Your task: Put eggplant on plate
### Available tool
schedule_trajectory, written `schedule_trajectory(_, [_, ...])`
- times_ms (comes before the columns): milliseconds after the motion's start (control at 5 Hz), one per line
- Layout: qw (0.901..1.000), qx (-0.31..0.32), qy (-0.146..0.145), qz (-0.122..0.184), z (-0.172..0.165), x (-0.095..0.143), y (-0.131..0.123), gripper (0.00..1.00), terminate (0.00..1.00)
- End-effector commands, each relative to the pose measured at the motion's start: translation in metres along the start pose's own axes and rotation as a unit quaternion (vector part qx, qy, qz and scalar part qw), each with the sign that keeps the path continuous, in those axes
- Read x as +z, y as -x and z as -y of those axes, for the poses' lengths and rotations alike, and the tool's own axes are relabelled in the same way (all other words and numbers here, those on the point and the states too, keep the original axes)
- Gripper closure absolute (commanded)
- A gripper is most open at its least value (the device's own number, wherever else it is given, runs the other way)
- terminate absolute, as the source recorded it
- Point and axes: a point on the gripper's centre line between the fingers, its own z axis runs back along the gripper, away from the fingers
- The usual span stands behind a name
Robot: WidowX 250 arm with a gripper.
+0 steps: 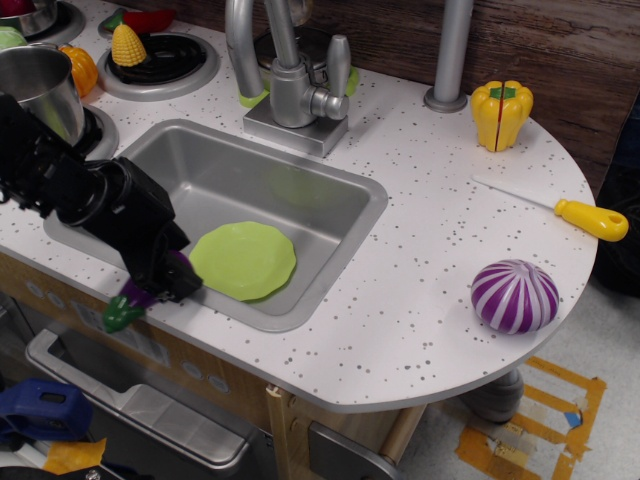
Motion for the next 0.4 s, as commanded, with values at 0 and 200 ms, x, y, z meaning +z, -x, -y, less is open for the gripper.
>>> schedule_trajectory(0, [0.9962,-0.065,-0.055,-0.016,-0.041,0.024,-0.039,1.0,0.0])
schedule_trajectory(200, [0.9941,-0.093,-0.056,0.005,-0.07,0.021,-0.063,1.0,0.0])
